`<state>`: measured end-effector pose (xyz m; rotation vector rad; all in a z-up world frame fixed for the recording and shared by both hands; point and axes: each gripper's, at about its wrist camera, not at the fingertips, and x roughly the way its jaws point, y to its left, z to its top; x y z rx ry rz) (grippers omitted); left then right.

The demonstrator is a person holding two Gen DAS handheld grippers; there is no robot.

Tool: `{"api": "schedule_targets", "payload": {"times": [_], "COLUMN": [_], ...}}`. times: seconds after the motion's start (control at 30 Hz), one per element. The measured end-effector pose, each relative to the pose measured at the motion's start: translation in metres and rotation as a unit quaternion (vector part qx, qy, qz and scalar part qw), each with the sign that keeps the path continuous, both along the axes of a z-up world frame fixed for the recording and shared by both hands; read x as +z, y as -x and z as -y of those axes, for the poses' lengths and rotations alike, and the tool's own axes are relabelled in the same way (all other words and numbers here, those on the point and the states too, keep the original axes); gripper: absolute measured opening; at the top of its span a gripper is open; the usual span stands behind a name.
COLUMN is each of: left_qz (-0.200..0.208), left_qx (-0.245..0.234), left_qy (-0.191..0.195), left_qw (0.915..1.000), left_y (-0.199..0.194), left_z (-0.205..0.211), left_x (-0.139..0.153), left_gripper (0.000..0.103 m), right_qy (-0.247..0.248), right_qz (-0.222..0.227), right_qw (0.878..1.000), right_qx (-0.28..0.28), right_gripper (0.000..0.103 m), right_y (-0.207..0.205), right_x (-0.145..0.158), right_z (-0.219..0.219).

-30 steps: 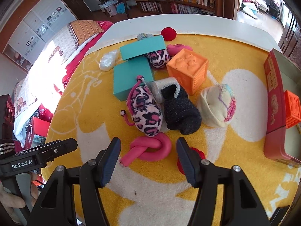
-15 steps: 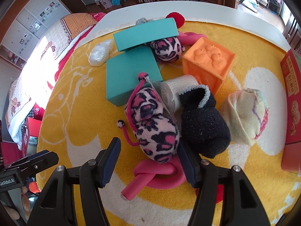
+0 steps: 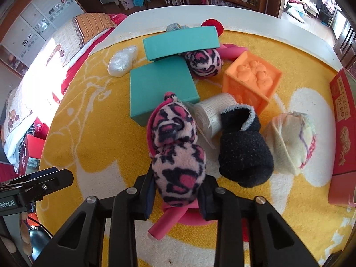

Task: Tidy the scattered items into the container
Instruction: 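Grasp the pink leopard plush with the right tool while the left tool grasps the pink knotted tube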

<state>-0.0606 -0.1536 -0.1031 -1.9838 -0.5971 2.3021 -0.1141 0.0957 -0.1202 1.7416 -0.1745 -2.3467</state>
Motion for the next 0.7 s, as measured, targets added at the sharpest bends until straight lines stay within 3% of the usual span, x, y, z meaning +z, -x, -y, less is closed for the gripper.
{"api": "schedule_targets", "payload": {"times": [0.3, 0.7], "left_qz": [-0.006, -0.02], "left_qx": [-0.051, -0.131], "left_qy": [-0.002, 0.009], "left_qw": [0.9987, 0.9911], "left_y": [0.01, 0.009], "left_z": [-0.041, -0.12], "left_x": [0.004, 0.001], "left_gripper": [0.086, 0.086], "right_qy": [0.024, 0.03], "right_qz": [-0.045, -0.062], "right_qw": [0.997, 0.99], "right_qx": [-0.058, -0.127], "right_gripper": [0.034, 0.034], "right_y": [-0.03, -0.05], "right_x": [0.045, 0.066], "right_z": [-0.042, -0.11]}}
